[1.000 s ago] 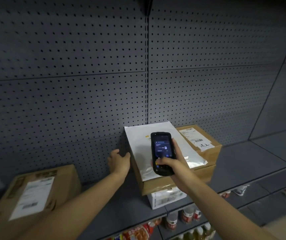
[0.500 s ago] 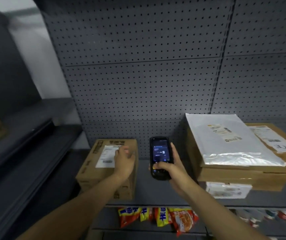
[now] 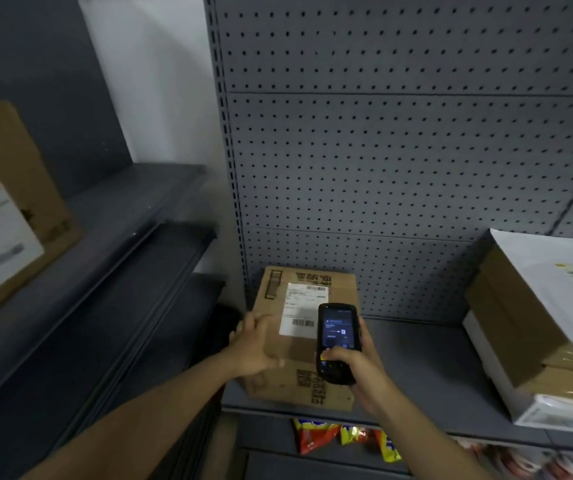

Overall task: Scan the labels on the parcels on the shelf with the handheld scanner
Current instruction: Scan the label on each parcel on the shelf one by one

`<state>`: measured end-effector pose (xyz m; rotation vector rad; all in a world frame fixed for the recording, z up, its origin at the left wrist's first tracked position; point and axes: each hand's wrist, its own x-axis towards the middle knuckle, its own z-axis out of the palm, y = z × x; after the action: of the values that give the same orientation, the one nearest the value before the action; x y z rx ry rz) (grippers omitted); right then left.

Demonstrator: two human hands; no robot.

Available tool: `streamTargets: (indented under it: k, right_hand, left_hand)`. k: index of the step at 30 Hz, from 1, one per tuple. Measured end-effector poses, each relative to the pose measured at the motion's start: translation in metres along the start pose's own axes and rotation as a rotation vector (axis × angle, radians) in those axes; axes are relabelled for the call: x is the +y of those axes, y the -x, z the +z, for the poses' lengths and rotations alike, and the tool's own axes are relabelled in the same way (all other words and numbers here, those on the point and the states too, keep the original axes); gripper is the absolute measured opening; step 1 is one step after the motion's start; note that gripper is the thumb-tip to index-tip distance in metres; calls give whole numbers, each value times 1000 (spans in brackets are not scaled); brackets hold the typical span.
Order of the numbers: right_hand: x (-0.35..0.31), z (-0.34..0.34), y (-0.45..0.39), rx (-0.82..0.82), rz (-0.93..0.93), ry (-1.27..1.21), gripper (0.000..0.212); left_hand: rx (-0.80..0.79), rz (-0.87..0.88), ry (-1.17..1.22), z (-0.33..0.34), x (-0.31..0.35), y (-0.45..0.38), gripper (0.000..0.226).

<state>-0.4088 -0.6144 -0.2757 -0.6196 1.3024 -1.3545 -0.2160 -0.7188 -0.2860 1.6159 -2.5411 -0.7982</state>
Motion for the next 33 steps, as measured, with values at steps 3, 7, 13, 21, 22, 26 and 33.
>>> streamTargets:
  k: [3, 7, 13, 21, 22, 26, 33]
  right_hand:
    - [14, 18, -3, 63, 23, -12, 90]
    - [24, 28, -5, 132, 26, 9, 80]
    - [27, 31, -7, 160, 37, 36, 88]
    - [30, 32, -5, 156, 27, 117, 103]
    - [29, 33, -3, 150, 25, 122, 101]
    - [27, 35, 7, 143, 13, 110, 91]
    - [27, 33, 42, 122, 23, 63, 77]
  left_hand:
    - [3, 30, -21, 3, -19, -11, 103]
    - [-63, -19, 51, 4, -33, -27, 126]
    - [-202, -19, 246, 9, -45, -41, 148]
    - [-107, 11, 367, 19, -50, -36, 139]
    - [-103, 14, 375, 20, -50, -35, 138]
    - [-68, 15, 399, 23, -48, -25, 138]
    - [48, -13, 398, 32, -35, 13, 137]
